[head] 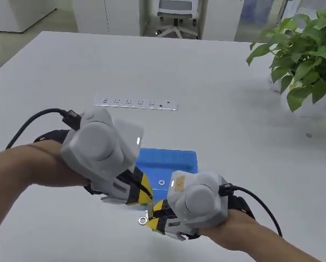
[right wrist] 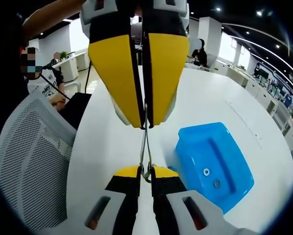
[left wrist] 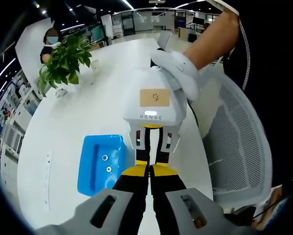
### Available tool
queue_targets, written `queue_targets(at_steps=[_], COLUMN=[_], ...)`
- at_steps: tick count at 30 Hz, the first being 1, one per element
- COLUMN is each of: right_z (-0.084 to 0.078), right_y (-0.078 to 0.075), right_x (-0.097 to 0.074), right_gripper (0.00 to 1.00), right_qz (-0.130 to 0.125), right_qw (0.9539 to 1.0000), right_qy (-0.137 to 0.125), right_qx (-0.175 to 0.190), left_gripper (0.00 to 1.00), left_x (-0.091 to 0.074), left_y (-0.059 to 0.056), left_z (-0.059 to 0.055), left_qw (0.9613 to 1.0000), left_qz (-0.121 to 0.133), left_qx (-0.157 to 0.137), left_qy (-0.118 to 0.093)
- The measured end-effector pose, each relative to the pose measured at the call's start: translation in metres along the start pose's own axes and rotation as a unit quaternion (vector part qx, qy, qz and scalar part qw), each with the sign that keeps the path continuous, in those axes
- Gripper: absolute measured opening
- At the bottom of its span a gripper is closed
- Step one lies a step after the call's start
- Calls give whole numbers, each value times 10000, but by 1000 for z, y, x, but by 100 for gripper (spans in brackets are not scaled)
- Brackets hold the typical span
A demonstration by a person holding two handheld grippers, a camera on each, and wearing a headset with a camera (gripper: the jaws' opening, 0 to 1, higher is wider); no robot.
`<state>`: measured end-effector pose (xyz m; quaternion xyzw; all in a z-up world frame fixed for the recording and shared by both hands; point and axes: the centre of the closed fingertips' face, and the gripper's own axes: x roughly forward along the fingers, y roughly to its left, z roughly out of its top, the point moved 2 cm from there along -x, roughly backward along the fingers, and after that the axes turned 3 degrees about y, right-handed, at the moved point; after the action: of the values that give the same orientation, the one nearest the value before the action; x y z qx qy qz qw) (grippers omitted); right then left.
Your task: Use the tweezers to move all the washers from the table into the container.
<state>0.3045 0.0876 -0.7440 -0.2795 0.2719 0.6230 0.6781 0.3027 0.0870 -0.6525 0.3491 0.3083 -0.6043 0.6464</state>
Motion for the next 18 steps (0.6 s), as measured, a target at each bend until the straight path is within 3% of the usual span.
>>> queue_targets(at_steps=[18], right_z=[15], right_y=[-10], right_x=[-19], right_gripper=[9], right_qz=[-175], right_qw=[9997], right_qy=[-43], right_qx=[-184], left_gripper=[5], left_x=[-17], left_y=[6], left_z=[15], left_qw=[9998], left_qz=[157], left_qx=[96], left_qy=[-30])
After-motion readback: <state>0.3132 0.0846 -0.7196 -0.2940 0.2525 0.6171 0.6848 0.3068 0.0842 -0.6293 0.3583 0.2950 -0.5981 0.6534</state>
